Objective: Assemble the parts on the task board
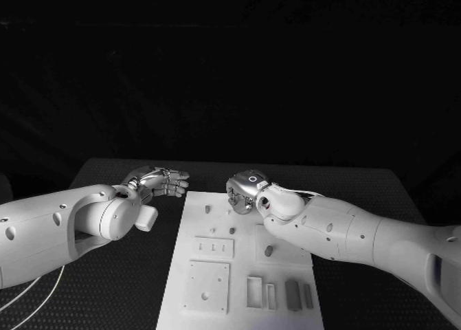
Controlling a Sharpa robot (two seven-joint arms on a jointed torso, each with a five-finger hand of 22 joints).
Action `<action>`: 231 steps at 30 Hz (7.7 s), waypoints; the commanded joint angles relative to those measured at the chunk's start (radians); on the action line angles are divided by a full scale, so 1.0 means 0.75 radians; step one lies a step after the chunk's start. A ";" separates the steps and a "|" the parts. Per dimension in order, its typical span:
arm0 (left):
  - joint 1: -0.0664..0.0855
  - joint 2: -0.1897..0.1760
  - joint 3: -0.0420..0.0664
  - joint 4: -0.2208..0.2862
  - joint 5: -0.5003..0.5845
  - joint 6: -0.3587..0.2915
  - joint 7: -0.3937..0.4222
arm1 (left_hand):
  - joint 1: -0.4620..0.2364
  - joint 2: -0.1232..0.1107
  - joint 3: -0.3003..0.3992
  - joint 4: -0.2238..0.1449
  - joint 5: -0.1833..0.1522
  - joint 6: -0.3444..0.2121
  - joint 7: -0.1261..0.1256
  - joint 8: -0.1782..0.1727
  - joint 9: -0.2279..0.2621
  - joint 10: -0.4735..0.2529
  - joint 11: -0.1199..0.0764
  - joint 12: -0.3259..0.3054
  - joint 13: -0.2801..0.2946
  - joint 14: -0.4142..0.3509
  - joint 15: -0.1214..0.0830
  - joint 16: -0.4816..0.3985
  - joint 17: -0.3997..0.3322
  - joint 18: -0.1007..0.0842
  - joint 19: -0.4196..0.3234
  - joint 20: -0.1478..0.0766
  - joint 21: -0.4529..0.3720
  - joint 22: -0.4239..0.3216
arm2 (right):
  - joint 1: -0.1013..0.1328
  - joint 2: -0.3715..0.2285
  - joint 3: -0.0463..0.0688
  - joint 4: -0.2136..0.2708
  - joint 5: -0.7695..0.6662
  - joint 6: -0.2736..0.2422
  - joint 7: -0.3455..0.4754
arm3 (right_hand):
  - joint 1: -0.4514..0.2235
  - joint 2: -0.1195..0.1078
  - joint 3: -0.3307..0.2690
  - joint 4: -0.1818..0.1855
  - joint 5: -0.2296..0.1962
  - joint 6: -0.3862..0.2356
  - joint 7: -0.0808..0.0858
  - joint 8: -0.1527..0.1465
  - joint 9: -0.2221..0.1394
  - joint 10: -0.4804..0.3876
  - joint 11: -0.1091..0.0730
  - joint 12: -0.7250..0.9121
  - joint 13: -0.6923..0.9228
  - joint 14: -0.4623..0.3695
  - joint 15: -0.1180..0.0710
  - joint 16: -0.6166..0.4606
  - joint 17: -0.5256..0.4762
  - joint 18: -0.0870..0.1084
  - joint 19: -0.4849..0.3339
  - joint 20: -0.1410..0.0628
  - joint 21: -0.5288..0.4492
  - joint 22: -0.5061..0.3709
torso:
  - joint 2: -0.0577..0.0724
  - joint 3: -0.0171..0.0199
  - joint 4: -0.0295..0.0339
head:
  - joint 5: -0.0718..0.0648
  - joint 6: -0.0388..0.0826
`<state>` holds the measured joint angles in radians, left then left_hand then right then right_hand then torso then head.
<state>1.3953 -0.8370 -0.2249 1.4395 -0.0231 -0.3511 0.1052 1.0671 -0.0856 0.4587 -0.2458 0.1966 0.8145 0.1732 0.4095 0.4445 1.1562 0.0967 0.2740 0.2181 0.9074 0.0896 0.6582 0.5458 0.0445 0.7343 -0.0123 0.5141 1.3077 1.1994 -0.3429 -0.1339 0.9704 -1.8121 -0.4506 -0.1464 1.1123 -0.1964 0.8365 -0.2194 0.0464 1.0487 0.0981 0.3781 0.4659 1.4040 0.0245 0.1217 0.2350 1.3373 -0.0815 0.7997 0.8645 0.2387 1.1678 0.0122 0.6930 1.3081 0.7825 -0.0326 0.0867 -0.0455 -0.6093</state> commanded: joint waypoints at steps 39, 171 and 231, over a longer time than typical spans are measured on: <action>0.005 0.008 0.001 0.002 -0.005 0.011 0.008 | -0.014 -0.008 0.011 -0.001 -0.003 -0.005 0.002 -0.011 0.004 -0.007 0.001 -0.011 0.004 -0.013 -0.001 0.008 -0.004 0.008 -0.015 0.001 0.008 0.024 | -0.007 0.025 -0.003 -0.018 0.039 0.008 0.031 | 0.030 -0.041 0.013 0.000 0.003 -0.109 0.050 -0.063 -0.004 -0.120 0.046 -0.079 -0.014 -0.010 0.037 0.031 -0.016 0.031 -0.021 -0.007 0.032 0.027 | 0.000 -0.0007 -0.0025 | 0.008 -0.010; -0.001 0.005 -0.008 -0.049 -0.010 0.046 0.012 | -0.019 -0.007 0.018 -0.003 -0.004 -0.003 0.002 -0.016 0.012 0.001 -0.002 -0.013 0.017 -0.018 0.001 0.015 -0.012 0.010 -0.021 0.004 0.017 0.022 | -0.044 -0.295 0.140 0.038 0.365 0.301 0.182 | -0.060 -0.004 -0.312 -0.004 0.087 -0.207 0.030 -0.115 -0.008 -0.326 -0.023 1.284 1.275 -0.042 -0.026 0.534 0.326 0.031 -0.015 -0.087 0.401 0.024 | -0.019 0.0587 -0.0807 | 0.019 -0.004; -0.001 0.000 -0.008 -0.046 -0.018 0.043 0.003 | -0.018 -0.006 0.020 -0.006 -0.004 -0.005 0.003 -0.019 0.014 -0.002 -0.001 -0.015 0.020 -0.019 0.002 0.017 -0.014 0.010 -0.023 0.004 0.019 0.022 | -0.072 -0.271 0.127 0.020 0.214 0.292 0.155 | 0.023 -0.030 -0.130 -0.035 0.006 -0.180 0.046 -0.127 -0.034 -0.334 -0.007 1.347 1.181 -0.035 -0.010 0.538 0.373 0.031 -0.016 -0.095 0.440 0.005 | -0.020 0.0598 -0.0808 | 0.014 -0.020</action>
<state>1.3937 -0.8380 -0.2317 1.4020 -0.0302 -0.3303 0.1028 1.0592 -0.0934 0.4704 -0.2492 0.1966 0.8145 0.1732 0.4019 0.4540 1.1598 0.0931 0.2670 0.2313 0.9004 0.0894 0.6660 0.5366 0.0434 0.7236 -0.0088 0.5225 1.3081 1.1580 -0.5443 -0.0300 0.9902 -1.6103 -0.2761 -0.0190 1.1231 -0.2196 0.7358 -0.2429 0.0502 0.8978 0.1079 0.2865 0.4411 1.1557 0.0132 1.1272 1.1217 1.3151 -0.0945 1.2081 1.1450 0.2158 1.1611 -0.0591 1.0182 1.3087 0.7680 0.0125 0.0259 -0.0345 -0.6242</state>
